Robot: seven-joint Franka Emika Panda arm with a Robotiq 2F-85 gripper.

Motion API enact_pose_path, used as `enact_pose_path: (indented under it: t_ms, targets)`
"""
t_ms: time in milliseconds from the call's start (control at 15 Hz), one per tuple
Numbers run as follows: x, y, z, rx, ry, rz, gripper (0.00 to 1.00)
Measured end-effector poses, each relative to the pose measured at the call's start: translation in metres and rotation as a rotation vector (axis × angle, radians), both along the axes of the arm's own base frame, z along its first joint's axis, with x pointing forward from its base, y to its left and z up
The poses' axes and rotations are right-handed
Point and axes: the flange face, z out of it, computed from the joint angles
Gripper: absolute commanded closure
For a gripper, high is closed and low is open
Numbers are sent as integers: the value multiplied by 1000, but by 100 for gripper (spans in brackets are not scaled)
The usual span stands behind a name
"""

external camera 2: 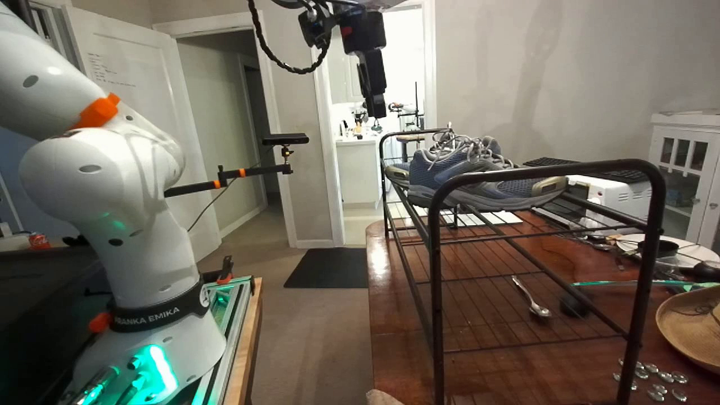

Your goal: Rotate the shoe clockwise on the shelf to face the front

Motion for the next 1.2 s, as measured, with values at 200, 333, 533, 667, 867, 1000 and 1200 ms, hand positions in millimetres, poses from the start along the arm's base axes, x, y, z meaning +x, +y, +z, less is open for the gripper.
enact_pose_path:
  t_ms: [200,333,533,667,867,1000,1200]
  targets:
    - [24,6,-14,11,-60,-18,0]
    - [40,9,-23,21,-104,-15,0]
    - [61,16,-33,49,-176,-5,0]
    - [73,24,-36,76,-215,8,0]
    - [87,38,-40,107,-254,27,0]
    - [97,43,-41,119,-281,43,0]
    - [112,46,-39,114,-308,56,0]
